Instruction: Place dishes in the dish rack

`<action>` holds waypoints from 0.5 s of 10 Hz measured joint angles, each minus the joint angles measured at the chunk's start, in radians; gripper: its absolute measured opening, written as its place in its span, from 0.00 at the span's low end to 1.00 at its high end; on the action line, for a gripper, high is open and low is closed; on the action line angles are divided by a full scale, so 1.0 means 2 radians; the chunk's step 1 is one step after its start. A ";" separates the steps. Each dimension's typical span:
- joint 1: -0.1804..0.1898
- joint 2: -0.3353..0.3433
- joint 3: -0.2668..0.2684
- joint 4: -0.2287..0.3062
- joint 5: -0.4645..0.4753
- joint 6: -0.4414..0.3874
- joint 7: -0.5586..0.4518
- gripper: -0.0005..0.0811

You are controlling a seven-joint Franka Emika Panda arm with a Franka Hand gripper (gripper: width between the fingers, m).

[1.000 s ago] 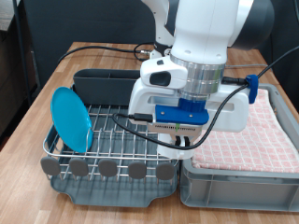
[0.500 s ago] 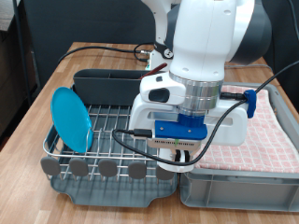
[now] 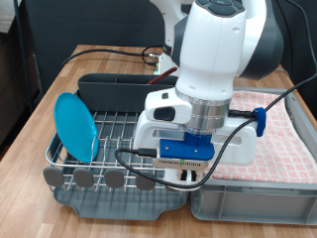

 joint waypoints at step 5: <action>-0.020 0.025 0.016 0.016 0.010 0.006 -0.015 0.09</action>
